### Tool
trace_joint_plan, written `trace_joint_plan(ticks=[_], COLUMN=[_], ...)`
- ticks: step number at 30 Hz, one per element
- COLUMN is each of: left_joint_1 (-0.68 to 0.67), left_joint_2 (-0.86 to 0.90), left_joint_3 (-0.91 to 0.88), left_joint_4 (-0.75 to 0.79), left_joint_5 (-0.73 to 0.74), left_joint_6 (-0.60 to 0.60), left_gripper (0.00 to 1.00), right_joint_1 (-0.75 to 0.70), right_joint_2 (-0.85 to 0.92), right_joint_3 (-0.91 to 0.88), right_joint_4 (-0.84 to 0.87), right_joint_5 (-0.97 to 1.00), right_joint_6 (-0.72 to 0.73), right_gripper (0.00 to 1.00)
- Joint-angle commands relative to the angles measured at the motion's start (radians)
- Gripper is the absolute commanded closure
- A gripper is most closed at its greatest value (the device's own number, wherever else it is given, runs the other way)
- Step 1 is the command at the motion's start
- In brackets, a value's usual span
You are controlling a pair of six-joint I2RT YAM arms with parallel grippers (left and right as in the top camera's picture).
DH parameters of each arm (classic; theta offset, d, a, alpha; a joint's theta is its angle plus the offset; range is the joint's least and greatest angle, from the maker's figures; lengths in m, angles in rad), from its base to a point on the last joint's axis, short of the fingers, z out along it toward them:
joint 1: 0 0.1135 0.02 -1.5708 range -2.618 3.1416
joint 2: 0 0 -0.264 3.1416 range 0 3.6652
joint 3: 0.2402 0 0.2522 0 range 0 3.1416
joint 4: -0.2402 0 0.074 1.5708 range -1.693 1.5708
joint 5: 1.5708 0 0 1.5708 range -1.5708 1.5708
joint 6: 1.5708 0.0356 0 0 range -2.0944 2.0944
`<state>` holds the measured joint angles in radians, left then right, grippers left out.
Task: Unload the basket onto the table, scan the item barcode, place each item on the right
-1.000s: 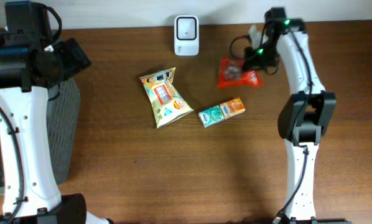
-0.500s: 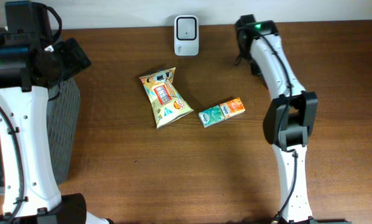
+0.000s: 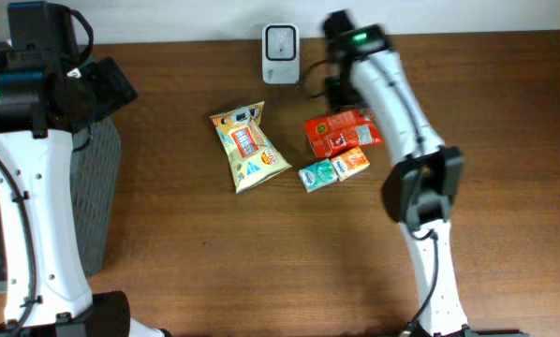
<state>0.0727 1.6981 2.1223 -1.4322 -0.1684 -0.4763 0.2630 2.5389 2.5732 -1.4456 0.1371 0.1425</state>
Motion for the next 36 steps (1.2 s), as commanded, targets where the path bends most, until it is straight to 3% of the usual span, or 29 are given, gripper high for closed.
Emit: trace_joint_plan(ticks=[1,5,8,11,13,15,16,20,27,30,31,34,36], left_joint_1=[0.000,0.000,0.000,0.000,0.000,0.000,0.000,0.000,0.000,0.000,0.000,0.000,0.000], left_joint_2=[-0.005,-0.005,-0.005,-0.005,-0.005,-0.005,-0.005,-0.005,-0.005,-0.005,-0.005,-0.005,-0.005], left_joint_3=[0.003,0.003,0.003,0.003,0.003,0.003,0.003,0.003,0.003,0.003,0.003,0.003,0.003], left_joint_4=[-0.001,-0.001,-0.001,-0.001,-0.001,-0.001,-0.001,-0.001,-0.001,-0.001,-0.001,-0.001,-0.001], left_joint_5=[-0.004,-0.004,-0.004,-0.004,-0.004,-0.004,-0.004,-0.004,-0.004,-0.004,-0.004,-0.004,-0.004], left_joint_6=[-0.009,-0.009,-0.009,-0.009,-0.009,-0.009,-0.009,-0.009,-0.009,-0.009,-0.009,-0.009,-0.009], left_gripper=[0.01,0.01,0.01,0.01,0.01,0.01,0.01,0.01,0.01,0.01,0.01,0.01,0.01], right_joint_1=[-0.152,-0.168,-0.130,-0.126,-0.128,-0.094,-0.077,0.073,0.216,0.226,0.226,0.235,0.256], right_joint_2=[-0.006,-0.006,-0.006,-0.011,-0.018,-0.018,-0.018,-0.013,-0.013,-0.022,-0.029,-0.037,-0.037], right_joint_3=[-0.120,-0.336,-0.384,-0.262,-0.032,0.062,0.062,-0.025,-0.344,-0.363,-0.319,-0.118,0.024], right_joint_4=[-0.008,0.155,0.264,0.234,0.064,-0.021,-0.024,0.054,0.426,0.463,0.428,0.269,0.156], right_joint_5=[-0.336,-0.521,-0.612,-0.543,-0.459,-0.473,-0.500,-0.571,-0.578,-0.473,-0.414,-0.223,0.009], right_joint_6=[-0.034,-0.041,0.009,0.099,0.082,0.010,-0.028,-0.169,-0.154,-0.117,-0.116,-0.116,-0.116], right_gripper=[0.96,0.96,0.96,0.96,0.91,0.44,0.29,0.01,0.01,0.90,0.96,0.96,0.96])
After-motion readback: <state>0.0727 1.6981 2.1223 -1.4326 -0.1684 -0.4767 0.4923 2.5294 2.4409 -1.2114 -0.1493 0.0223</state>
